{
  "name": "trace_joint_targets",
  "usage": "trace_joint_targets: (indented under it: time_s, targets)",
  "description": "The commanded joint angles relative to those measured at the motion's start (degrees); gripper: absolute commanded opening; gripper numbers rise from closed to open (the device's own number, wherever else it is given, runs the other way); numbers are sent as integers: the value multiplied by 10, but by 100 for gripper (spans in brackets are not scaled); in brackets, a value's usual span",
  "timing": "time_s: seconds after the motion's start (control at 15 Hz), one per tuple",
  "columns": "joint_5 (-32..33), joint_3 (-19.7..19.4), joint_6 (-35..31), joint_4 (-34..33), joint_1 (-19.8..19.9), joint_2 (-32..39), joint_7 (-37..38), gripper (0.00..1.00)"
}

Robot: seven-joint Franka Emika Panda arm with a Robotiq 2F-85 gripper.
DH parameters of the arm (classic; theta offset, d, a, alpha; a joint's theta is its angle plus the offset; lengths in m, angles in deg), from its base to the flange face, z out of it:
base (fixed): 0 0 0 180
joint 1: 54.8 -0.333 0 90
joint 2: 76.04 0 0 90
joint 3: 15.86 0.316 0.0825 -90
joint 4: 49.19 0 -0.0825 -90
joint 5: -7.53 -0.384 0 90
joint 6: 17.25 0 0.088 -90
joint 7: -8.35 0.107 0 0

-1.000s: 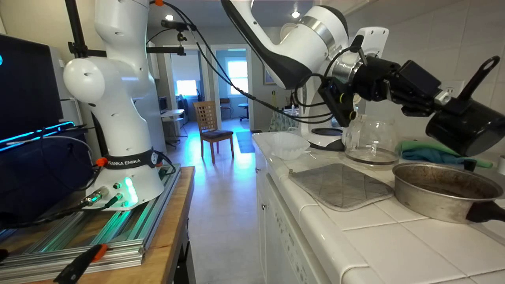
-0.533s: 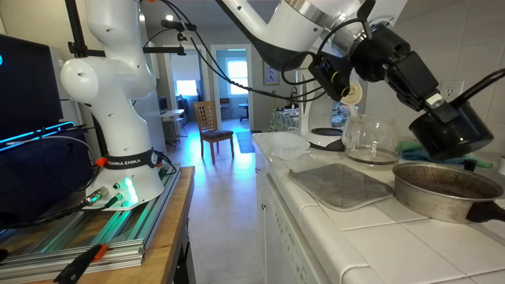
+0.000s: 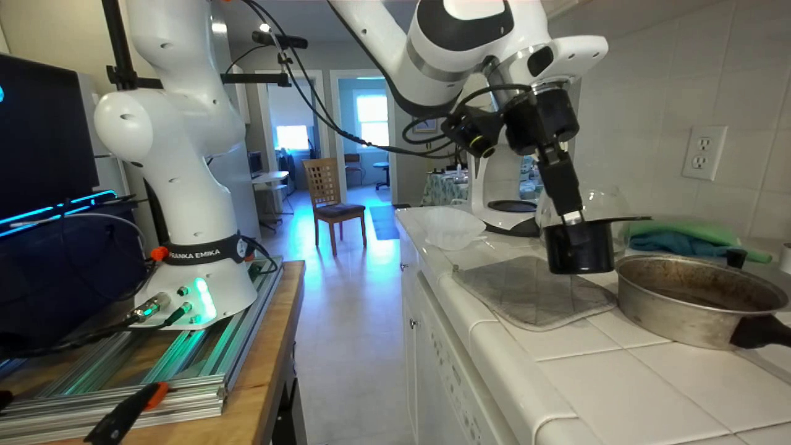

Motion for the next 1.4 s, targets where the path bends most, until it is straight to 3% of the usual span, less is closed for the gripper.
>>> trace_joint_targets:
  time_s: [0.0,0.27,1.27,1.33]
  targets:
    - [-134,-11,4,58,-28,-41,-123,1]
    - [-221,-21,7,76,-42,-43,-215,1]
    - [-283,-34,-31,64,-48,10,-331,3]
    - [-279,-36,-38,63,-49,11,-329,30]
